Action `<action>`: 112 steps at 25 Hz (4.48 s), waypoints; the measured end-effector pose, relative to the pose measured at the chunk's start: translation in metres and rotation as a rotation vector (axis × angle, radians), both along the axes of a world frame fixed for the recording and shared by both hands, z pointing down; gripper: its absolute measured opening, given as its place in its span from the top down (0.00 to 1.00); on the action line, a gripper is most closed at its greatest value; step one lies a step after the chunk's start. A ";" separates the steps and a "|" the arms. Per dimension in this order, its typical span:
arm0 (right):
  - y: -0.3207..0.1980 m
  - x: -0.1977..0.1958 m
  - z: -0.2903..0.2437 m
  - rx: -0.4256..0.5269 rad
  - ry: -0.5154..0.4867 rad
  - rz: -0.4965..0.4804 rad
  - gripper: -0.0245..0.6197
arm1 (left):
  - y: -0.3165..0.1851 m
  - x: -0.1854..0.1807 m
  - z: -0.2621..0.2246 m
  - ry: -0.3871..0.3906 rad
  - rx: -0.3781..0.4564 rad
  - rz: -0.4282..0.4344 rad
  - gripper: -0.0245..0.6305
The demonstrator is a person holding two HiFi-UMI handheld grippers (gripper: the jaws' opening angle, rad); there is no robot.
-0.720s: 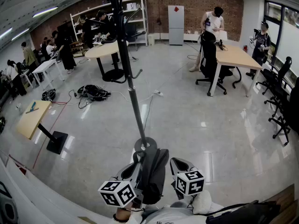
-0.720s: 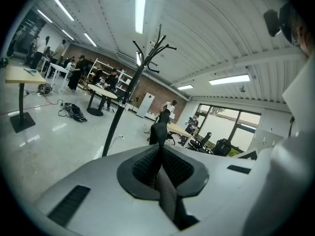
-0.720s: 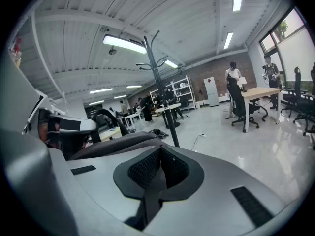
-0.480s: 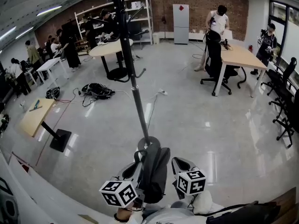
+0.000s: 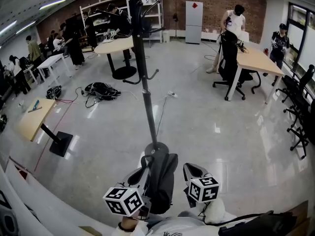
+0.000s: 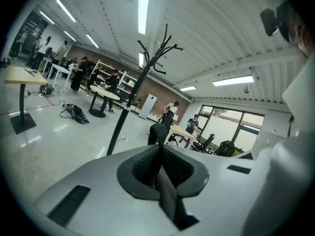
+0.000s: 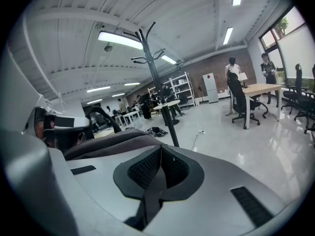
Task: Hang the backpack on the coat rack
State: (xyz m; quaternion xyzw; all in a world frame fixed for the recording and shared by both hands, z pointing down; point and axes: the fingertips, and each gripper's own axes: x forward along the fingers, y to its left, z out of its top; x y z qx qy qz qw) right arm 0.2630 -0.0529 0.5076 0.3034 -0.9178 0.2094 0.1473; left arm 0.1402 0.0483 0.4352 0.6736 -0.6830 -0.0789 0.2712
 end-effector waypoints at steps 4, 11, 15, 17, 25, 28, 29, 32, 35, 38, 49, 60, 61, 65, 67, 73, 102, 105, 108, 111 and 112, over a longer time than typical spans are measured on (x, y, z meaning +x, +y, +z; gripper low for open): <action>-0.011 -0.028 0.003 -0.001 -0.007 0.014 0.94 | -0.014 -0.022 0.009 0.013 -0.007 0.034 0.94; -0.023 -0.095 -0.004 0.014 -0.010 0.026 0.94 | -0.031 -0.080 0.005 0.033 0.009 0.075 0.94; -0.036 -0.128 -0.011 0.023 -0.019 0.047 0.94 | -0.042 -0.115 -0.003 0.042 0.029 0.088 0.94; -0.040 -0.146 -0.014 0.027 -0.026 0.055 0.94 | -0.046 -0.134 -0.007 0.043 0.035 0.092 0.94; -0.044 -0.213 -0.010 0.019 -0.043 0.093 0.94 | -0.052 -0.208 -0.007 0.043 0.041 0.109 0.94; -0.043 -0.230 -0.007 0.021 -0.047 0.113 0.94 | -0.049 -0.230 -0.006 0.045 0.055 0.119 0.94; -0.044 -0.235 -0.008 0.025 -0.045 0.115 0.94 | -0.049 -0.237 -0.007 0.042 0.063 0.117 0.94; -0.045 -0.250 -0.012 0.035 -0.034 0.107 0.94 | -0.051 -0.257 -0.013 0.030 0.084 0.105 0.94; -0.042 -0.256 -0.013 0.042 -0.013 0.101 0.94 | -0.049 -0.269 -0.010 0.031 0.084 0.098 0.94; -0.045 -0.259 -0.011 0.038 -0.003 0.107 0.94 | -0.051 -0.278 -0.001 0.035 0.067 0.092 0.94; -0.073 -0.298 -0.007 0.042 -0.007 0.123 0.94 | -0.081 -0.311 0.020 0.053 0.026 0.125 0.94; -0.124 -0.334 -0.003 0.024 -0.018 0.121 0.94 | -0.140 -0.327 0.030 0.066 -0.024 0.181 0.94; -0.129 -0.337 -0.003 0.021 -0.019 0.120 0.94 | -0.144 -0.328 0.031 0.067 -0.030 0.180 0.94; -0.144 -0.353 -0.002 0.014 -0.021 0.109 0.94 | -0.159 -0.339 0.034 0.046 -0.053 0.187 0.94; -0.151 -0.361 -0.002 0.014 -0.021 0.096 0.94 | -0.165 -0.344 0.031 0.016 -0.046 0.195 0.94; -0.165 -0.369 0.001 0.023 -0.014 0.093 0.94 | -0.177 -0.344 0.017 -0.150 0.006 0.318 0.94; -0.191 -0.332 -0.011 0.015 -0.025 0.371 0.94 | -0.243 -0.381 -0.045 -0.343 0.046 0.823 0.94; -0.195 -0.328 -0.015 0.018 -0.029 0.372 0.94 | -0.264 -0.392 -0.059 -0.328 0.016 0.761 0.94; -0.197 -0.330 -0.018 0.020 -0.036 0.371 0.94 | -0.283 -0.404 -0.055 -0.332 -0.046 0.703 0.94; -0.196 -0.331 -0.017 0.017 -0.039 0.376 0.94 | -0.295 -0.409 -0.036 -0.315 -0.120 0.658 0.94; -0.196 -0.328 -0.016 0.015 -0.041 0.380 0.94 | -0.298 -0.407 -0.029 -0.308 -0.135 0.644 0.94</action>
